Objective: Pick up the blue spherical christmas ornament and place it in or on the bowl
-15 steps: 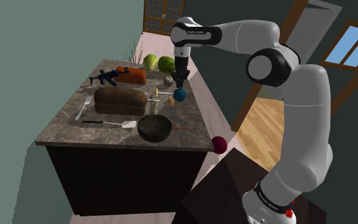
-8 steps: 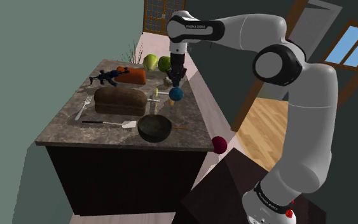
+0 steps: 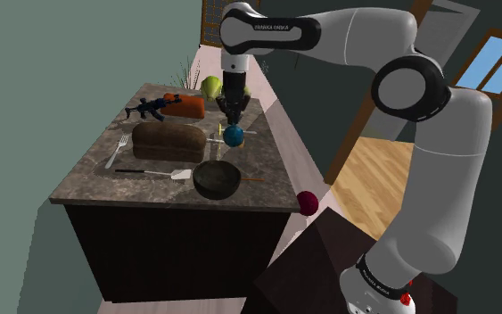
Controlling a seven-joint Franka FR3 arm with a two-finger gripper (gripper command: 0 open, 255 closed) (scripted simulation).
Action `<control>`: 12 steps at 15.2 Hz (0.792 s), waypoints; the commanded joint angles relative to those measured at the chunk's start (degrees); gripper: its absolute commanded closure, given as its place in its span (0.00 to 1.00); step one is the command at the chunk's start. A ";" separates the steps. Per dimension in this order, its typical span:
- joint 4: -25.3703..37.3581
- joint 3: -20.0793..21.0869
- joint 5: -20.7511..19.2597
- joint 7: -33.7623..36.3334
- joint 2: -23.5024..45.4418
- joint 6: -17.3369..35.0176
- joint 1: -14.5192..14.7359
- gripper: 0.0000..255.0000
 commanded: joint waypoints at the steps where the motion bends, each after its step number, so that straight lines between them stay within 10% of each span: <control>1: 0.02 0.78 0.16 2.35 -0.71 -0.65 1.52 1.00; 12: -5.76 2.04 0.42 5.79 -1.33 4.65 3.90 1.00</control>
